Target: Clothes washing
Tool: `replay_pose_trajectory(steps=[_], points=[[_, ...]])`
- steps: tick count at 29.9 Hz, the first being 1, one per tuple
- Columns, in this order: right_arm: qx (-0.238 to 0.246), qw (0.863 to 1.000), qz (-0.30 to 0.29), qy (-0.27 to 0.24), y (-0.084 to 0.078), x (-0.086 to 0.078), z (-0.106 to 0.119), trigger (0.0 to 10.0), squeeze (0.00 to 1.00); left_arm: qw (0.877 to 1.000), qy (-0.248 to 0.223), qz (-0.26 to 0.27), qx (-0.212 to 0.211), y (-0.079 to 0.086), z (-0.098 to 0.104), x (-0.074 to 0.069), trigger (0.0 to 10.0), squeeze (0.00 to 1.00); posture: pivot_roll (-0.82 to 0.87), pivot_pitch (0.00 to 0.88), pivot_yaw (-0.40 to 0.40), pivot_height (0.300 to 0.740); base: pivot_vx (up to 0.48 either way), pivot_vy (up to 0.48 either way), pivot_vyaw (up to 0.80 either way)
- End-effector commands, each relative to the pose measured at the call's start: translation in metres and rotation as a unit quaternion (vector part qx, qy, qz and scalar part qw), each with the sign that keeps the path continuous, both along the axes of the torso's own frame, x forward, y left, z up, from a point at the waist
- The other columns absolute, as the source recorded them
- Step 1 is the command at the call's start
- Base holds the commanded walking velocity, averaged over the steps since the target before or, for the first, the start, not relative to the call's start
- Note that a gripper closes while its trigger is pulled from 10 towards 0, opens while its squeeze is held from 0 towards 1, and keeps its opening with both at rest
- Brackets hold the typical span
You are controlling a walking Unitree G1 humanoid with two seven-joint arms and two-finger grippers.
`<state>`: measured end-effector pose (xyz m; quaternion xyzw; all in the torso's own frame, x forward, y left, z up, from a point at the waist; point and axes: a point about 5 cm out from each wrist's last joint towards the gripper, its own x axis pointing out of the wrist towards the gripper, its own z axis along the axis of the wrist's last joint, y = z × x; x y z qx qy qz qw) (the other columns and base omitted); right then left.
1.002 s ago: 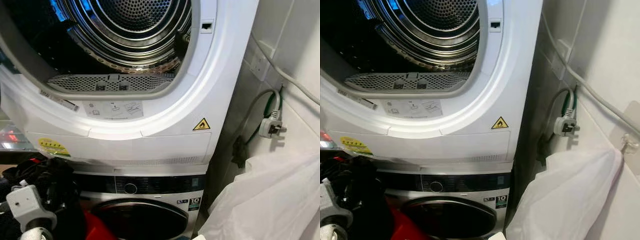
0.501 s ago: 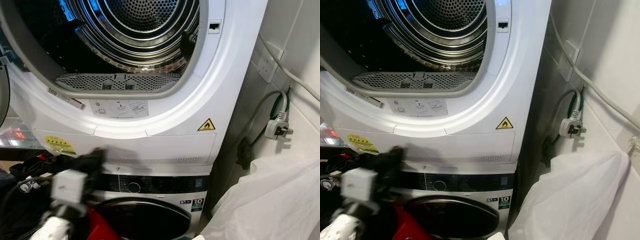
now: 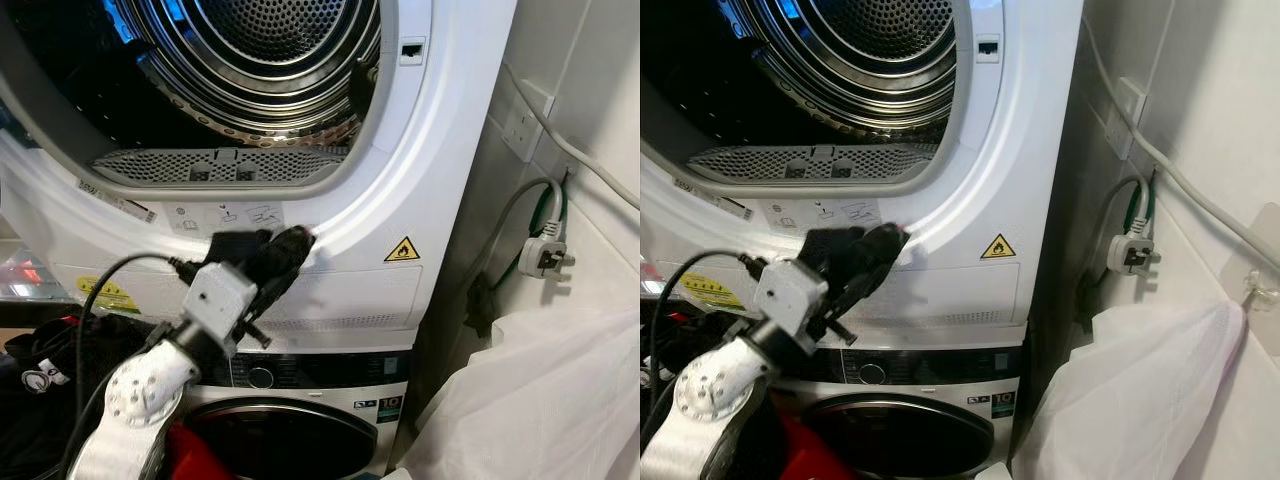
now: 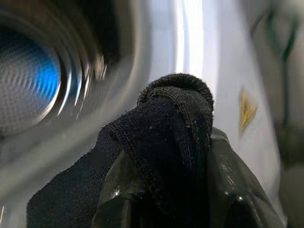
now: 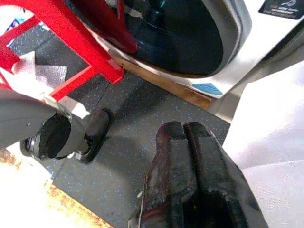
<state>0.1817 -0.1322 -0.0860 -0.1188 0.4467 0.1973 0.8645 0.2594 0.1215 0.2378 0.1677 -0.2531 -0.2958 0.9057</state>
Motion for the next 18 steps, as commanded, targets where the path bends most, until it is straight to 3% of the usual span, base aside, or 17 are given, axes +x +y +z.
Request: replay_pose_trajectory(steps=[1,5,8,14,18], points=[[0.005,1.0,-0.011,0.002,0.001,0.001,0.0,10.0,0.0,0.999,-0.027,-0.032,0.01,-0.008,0.014,-0.005,0.0,0.0,0.08,0.0,0.053,0.74,0.0,0.0,0.0],[0.005,1.0,-0.013,0.002,0.001,0.001,0.0,10.0,0.0,0.995,-0.078,-0.052,0.02,-0.014,0.039,-0.001,0.0,0.0,0.07,0.0,0.059,0.74,0.0,0.0,0.0],[0.005,1.0,-0.018,0.001,0.001,0.002,0.001,10.0,0.0,0.989,-0.133,-0.063,0.016,-0.017,0.07,0.005,0.0,0.0,0.07,0.0,0.06,0.74,0.0,0.0,0.0],[0.005,1.0,-0.022,0.001,0.0,0.002,0.0,10.0,0.0,0.981,-0.167,-0.095,0.005,-0.026,0.094,0.011,0.0,0.0,0.06,0.0,0.062,0.74,0.0,0.0,0.0],[0.004,1.0,-0.023,0.002,-0.002,0.0,0.0,10.0,0.0,0.982,-0.164,-0.08,-0.042,-0.024,0.109,0.026,0.0,0.0,0.06,0.0,0.063,0.74,0.0,0.0,0.0]])
